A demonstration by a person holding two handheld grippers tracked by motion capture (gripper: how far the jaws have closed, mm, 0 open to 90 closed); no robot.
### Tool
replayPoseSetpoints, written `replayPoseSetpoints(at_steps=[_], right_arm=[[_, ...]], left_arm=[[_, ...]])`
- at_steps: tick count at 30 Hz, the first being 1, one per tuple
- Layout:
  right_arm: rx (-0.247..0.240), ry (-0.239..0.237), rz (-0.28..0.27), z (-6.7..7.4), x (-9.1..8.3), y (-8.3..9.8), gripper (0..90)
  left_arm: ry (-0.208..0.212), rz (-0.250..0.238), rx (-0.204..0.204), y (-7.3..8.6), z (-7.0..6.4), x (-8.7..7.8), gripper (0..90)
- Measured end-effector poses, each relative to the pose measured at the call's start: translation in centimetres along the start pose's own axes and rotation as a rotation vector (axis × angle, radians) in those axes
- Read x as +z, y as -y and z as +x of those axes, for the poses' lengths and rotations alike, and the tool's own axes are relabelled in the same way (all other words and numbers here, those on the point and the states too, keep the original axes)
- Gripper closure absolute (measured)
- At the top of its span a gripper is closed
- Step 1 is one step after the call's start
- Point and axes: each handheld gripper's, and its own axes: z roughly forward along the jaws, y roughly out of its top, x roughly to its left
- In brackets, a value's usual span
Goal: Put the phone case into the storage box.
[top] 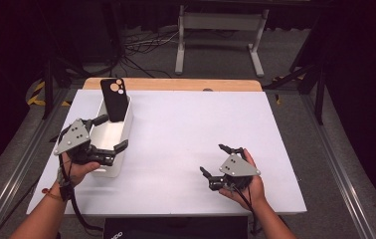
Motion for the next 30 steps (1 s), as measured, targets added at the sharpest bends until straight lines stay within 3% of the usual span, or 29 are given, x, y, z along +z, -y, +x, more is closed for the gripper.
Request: replayPoseSetpoints(at_steps=[8,14,18,25,28,30], right_arm=[[-0.004,-0.007,0.007,0.2,0.0,0.0,12.6],[-0.009,-0.011,0.006,0.5,-0.1,0.0,12.6],[-0.003,-0.005,0.002,0.4,-0.2,0.0,12.6],[0.008,-0.003,-0.003,0.1,-0.2,0.0,12.5],[0.010,-0.004,-0.002,0.2,-0.2,0.0,12.5],[-0.003,-0.005,-0.001,0.4,-0.2,0.0,12.5]], left_arm=[[0.043,-0.003,0.015,0.5,-1.8,0.5,4.0],[0.053,0.002,0.052,1.0,-2.9,1.0,4.0],[0.072,-0.013,0.040,1.0,-3.2,1.1,4.0],[0.110,0.010,0.016,1.5,-4.0,1.5,4.4],[0.124,0.029,0.036,1.9,-4.6,1.5,4.5],[0.127,0.036,0.027,2.3,-5.0,1.6,4.6]])
